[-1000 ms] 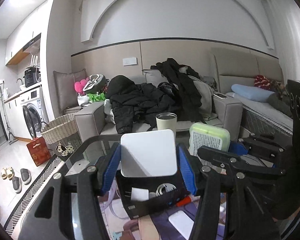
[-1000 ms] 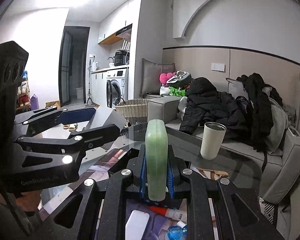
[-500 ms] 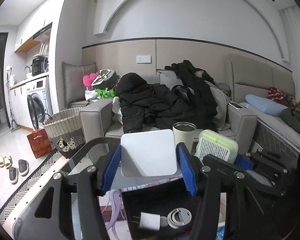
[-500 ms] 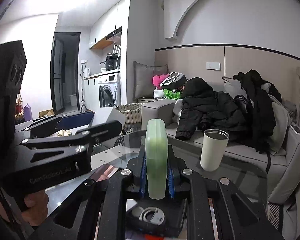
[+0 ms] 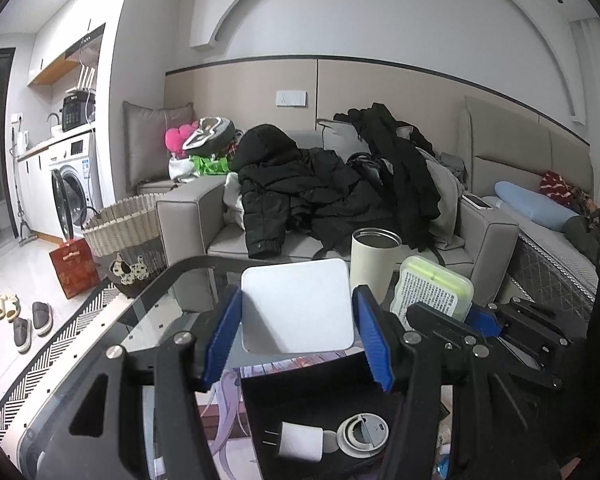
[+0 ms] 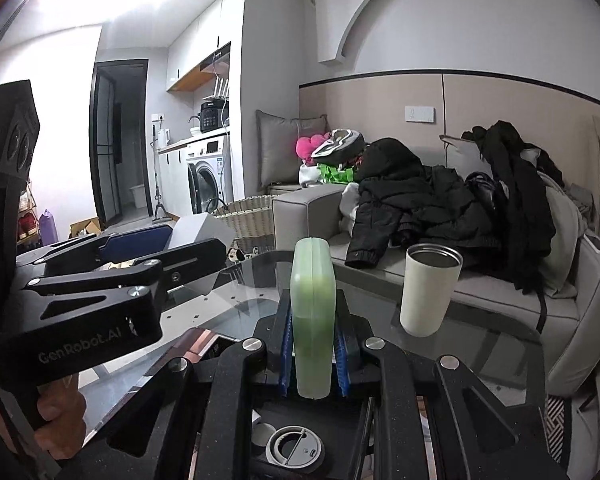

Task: Organize rigid objects
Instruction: 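Lift the charger and battery case up over the black box, then lower both items into the black box and open both grippers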

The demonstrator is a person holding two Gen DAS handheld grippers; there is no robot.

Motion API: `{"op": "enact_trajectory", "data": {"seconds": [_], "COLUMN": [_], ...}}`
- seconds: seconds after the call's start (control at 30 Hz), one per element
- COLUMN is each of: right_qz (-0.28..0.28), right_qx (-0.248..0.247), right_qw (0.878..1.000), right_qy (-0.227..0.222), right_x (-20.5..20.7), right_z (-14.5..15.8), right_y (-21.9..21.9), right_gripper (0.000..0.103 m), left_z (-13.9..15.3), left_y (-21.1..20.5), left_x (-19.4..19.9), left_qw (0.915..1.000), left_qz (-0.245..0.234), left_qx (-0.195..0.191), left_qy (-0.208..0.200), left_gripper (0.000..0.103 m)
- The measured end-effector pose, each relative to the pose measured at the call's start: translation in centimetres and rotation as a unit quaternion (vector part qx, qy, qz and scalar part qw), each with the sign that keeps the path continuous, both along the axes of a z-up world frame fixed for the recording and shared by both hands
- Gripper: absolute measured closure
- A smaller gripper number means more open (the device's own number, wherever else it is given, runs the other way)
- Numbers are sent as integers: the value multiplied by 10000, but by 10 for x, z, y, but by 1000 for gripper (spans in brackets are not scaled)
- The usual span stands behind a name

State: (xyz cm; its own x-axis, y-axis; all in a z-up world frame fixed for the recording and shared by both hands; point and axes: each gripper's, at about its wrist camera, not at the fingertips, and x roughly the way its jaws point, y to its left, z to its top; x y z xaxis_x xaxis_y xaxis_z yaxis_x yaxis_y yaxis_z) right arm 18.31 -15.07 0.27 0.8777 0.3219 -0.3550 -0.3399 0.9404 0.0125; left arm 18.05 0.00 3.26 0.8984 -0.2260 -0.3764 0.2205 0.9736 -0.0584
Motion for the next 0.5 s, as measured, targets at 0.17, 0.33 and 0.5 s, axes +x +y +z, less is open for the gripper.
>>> {"op": "enact_trajectory", "data": {"seconds": [0.17, 0.33, 0.5], "right_qz": [-99, -60, 23], "right_qx": [-82, -105, -176], "right_qw": [9998, 9980, 9913], "right_qy": [171, 625, 1303], "right_x": [6, 19, 37], "right_z": [-3, -13, -30], "right_y": [0, 1, 2], "right_gripper": [86, 86, 86], "left_z": [-2, -11, -31], "left_y": [-3, -5, -12], "left_x": [1, 12, 30], "left_qw": [9999, 9988, 9922], "left_qz": [-32, -59, -5], "left_qx": [65, 88, 393], "left_qy": [80, 488, 1183], "left_gripper": [47, 47, 47]}}
